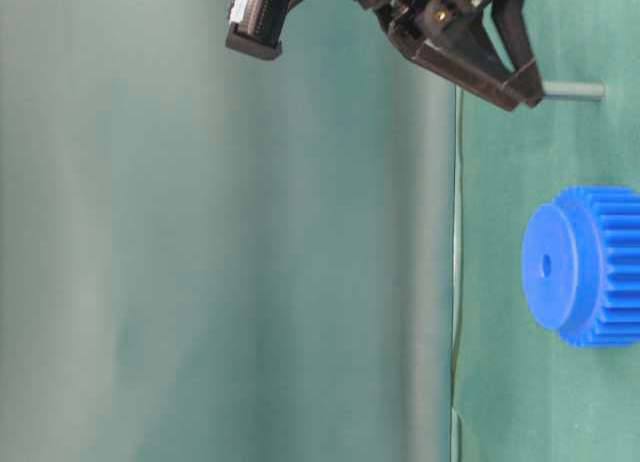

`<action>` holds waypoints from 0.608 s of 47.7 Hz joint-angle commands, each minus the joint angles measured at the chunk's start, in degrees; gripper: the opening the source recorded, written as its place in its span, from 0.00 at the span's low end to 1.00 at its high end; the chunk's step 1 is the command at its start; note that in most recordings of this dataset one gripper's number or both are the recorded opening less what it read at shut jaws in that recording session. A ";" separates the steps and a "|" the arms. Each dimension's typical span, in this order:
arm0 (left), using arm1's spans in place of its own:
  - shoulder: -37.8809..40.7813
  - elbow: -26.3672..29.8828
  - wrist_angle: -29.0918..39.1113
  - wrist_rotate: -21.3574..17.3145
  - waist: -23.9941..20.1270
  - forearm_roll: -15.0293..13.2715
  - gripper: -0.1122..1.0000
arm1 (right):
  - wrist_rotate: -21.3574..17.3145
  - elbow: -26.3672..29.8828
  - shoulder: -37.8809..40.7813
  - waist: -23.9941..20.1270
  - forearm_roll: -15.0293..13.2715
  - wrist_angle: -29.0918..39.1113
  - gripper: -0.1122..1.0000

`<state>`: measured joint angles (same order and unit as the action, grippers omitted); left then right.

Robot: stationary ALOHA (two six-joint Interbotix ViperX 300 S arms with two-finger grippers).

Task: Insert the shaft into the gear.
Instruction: 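Lower the right gripper over the metal shaft and close on it, then lift the shaft and carry it left over the blue gear's center hole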

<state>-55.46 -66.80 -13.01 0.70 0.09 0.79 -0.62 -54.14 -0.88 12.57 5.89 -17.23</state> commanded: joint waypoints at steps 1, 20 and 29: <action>0.26 1.49 -0.26 0.09 0.09 0.09 0.10 | 0.18 0.97 -0.53 0.09 0.09 -0.09 0.35; 0.18 1.49 0.00 0.09 0.09 0.09 0.10 | 0.09 1.85 -2.46 0.09 0.09 4.13 0.24; 0.18 1.58 0.09 0.09 0.09 0.09 0.10 | 0.35 4.31 -8.26 0.09 -0.09 12.30 0.24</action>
<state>-55.46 -66.80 -12.57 0.70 0.18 0.79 -0.44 -52.12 -5.27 12.57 5.89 -8.17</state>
